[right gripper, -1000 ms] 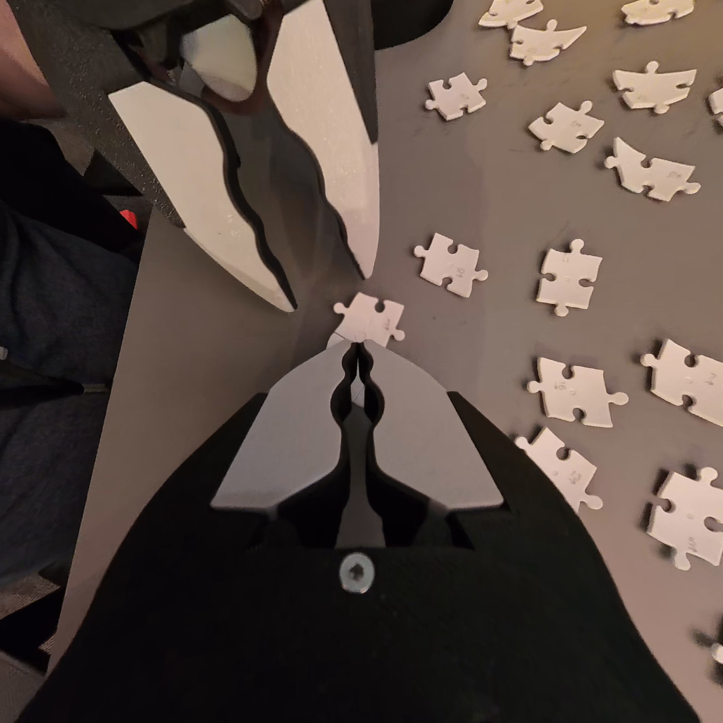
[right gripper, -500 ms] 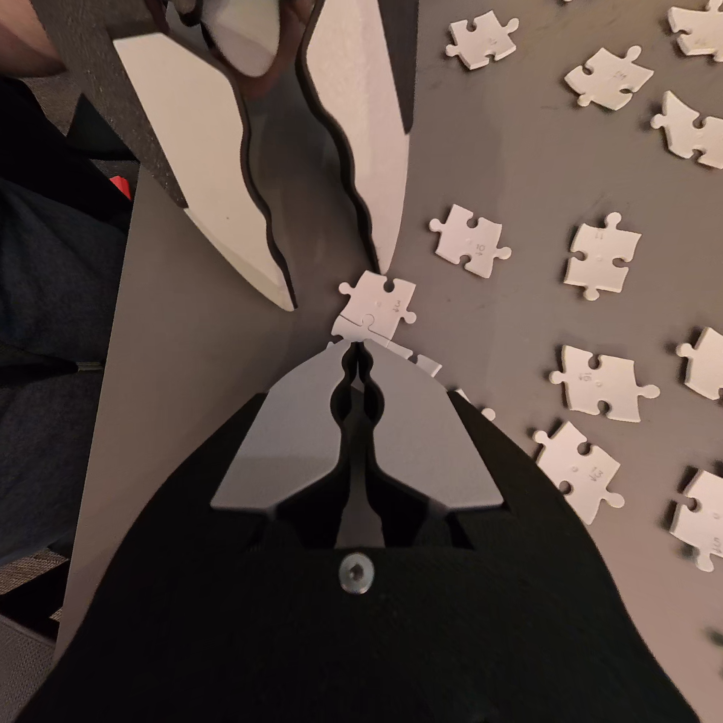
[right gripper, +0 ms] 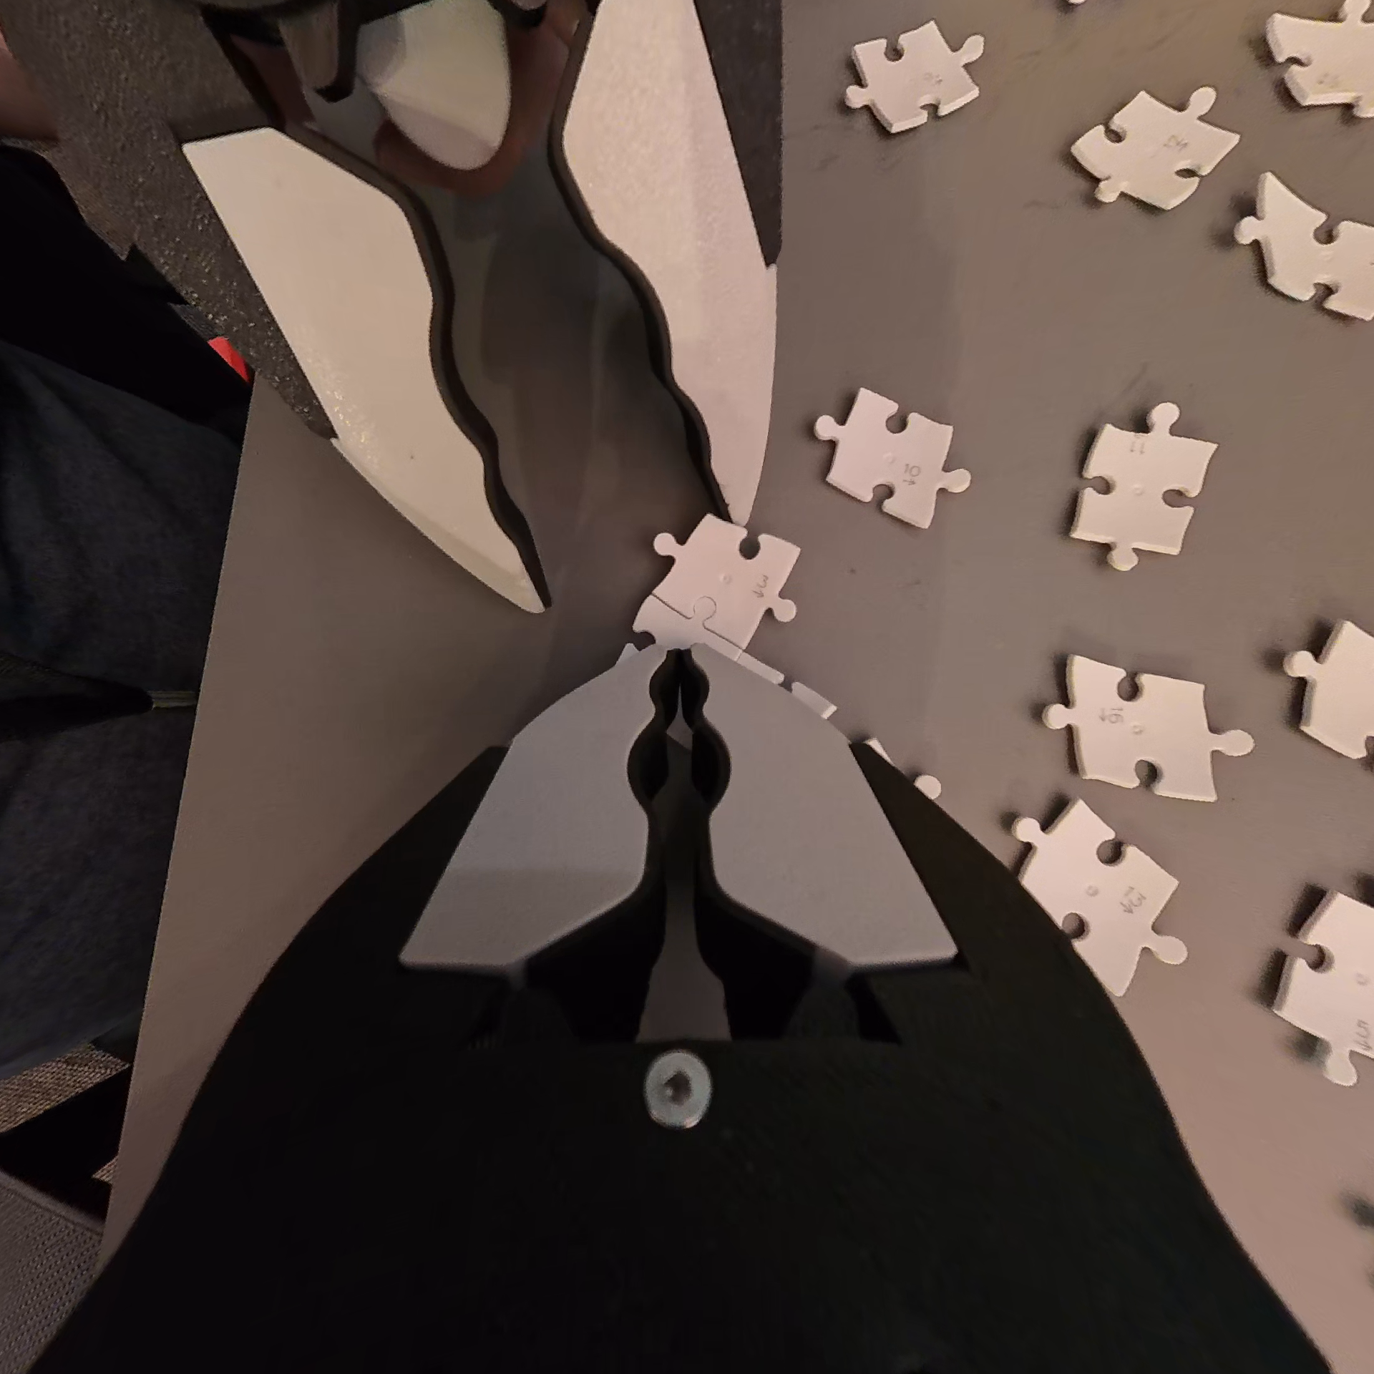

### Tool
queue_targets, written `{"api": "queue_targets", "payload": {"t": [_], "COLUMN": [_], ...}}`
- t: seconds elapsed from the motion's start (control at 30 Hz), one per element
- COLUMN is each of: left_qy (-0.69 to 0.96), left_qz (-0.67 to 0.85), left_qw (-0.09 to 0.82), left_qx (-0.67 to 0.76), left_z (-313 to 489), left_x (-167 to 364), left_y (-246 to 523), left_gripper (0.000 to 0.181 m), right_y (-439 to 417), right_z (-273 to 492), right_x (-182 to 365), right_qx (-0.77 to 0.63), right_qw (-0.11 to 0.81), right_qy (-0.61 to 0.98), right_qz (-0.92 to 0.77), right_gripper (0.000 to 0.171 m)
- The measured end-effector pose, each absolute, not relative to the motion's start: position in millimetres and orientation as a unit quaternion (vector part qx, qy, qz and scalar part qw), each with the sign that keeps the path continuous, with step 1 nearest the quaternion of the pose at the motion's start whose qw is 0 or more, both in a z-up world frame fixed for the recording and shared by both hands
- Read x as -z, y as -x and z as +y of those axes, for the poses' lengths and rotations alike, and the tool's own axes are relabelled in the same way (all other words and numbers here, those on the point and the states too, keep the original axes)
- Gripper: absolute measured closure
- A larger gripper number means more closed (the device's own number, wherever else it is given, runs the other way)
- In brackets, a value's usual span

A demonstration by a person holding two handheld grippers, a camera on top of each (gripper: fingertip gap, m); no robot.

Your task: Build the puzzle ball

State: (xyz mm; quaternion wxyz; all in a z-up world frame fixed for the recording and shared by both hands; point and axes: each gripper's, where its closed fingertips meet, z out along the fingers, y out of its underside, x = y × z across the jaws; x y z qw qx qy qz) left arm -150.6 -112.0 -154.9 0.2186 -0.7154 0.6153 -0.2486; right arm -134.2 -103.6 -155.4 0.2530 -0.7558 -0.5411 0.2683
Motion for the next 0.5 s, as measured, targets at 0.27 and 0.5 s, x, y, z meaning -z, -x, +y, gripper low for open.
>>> {"api": "queue_targets", "payload": {"t": [0.27,0.5], "left_qy": [0.715,0.715], "left_qz": [0.614,0.615], "left_qw": [0.217,0.217], "left_qx": [0.254,0.254], "left_z": [-114.3,-114.8], "left_x": [155.0,154.9], "left_y": [150.7,150.1], "left_gripper": [0.133,0.134], "right_y": [134.7,139.7], "right_z": [-104.3,-94.0], "right_x": [154.2,140.3], "right_qx": [-0.272,-0.283], "right_qw": [0.257,0.297], "right_qy": [0.753,0.751], "right_qz": [-0.541,-0.517], "right_gripper": [0.169,0.17]}}
